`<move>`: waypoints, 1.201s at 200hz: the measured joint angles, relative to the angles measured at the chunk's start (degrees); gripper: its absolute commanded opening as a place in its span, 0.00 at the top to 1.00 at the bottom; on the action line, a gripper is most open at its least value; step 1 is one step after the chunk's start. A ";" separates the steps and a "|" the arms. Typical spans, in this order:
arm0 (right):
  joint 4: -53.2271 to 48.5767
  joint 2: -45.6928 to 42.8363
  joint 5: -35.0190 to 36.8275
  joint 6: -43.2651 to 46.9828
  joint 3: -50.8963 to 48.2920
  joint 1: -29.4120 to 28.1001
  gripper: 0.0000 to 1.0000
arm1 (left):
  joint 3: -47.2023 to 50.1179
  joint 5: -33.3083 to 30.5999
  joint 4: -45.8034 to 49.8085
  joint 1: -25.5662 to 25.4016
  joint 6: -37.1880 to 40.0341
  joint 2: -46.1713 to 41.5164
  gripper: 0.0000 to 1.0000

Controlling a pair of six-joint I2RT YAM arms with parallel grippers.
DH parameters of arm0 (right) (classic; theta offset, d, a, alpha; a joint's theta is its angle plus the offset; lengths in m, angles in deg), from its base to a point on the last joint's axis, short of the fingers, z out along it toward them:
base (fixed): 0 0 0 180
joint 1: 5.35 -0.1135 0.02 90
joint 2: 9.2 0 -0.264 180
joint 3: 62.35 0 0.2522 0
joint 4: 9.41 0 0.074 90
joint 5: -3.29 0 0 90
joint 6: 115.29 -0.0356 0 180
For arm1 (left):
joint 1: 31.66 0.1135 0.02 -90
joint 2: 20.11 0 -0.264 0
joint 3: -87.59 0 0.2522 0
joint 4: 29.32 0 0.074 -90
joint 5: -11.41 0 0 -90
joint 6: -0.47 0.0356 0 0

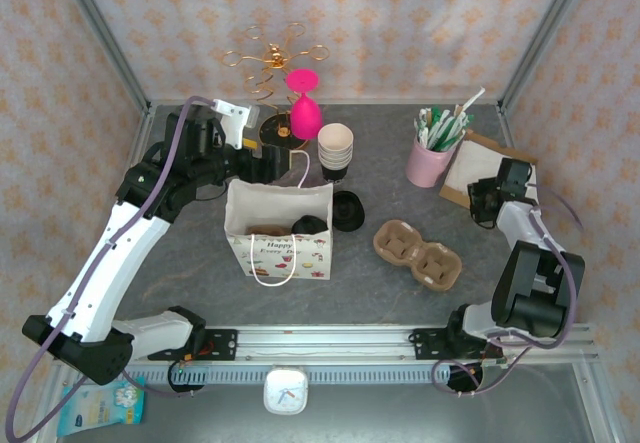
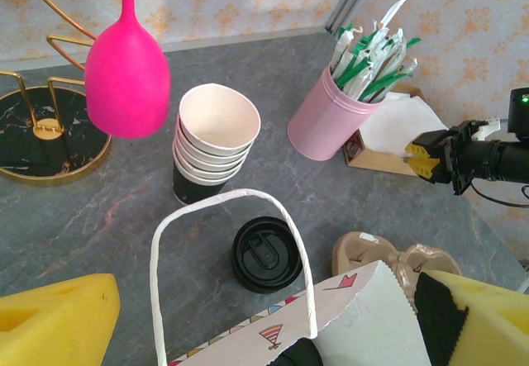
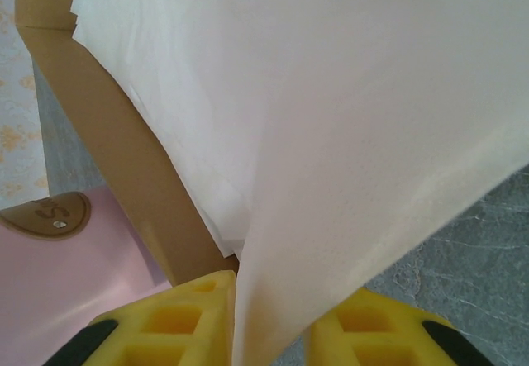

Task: Pack the takeout coffee

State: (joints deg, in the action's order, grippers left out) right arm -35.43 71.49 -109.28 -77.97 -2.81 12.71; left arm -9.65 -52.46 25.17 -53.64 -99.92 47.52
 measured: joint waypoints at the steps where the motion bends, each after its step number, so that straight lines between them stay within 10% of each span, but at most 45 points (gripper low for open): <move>1: 0.02 0.09 0.00 0.00 0.00 0.00 0.76 | 0.00 0.00 0.00 0.00 0.02 0.00 0.06; 51: 0.26 1.66 0.02 0.66 0.48 0.00 1.00 | 0.00 -0.13 0.00 0.00 0.00 0.02 0.06; 240: -20.59 -18.43 -5.57 11.43 33.11 -0.28 1.00 | -3.85 -3.52 -1.73 0.00 5.46 -1.55 0.07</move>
State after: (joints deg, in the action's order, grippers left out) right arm -56.01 53.06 -114.85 -66.54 30.31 12.43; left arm -13.50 -55.97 23.44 -53.64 -94.46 45.97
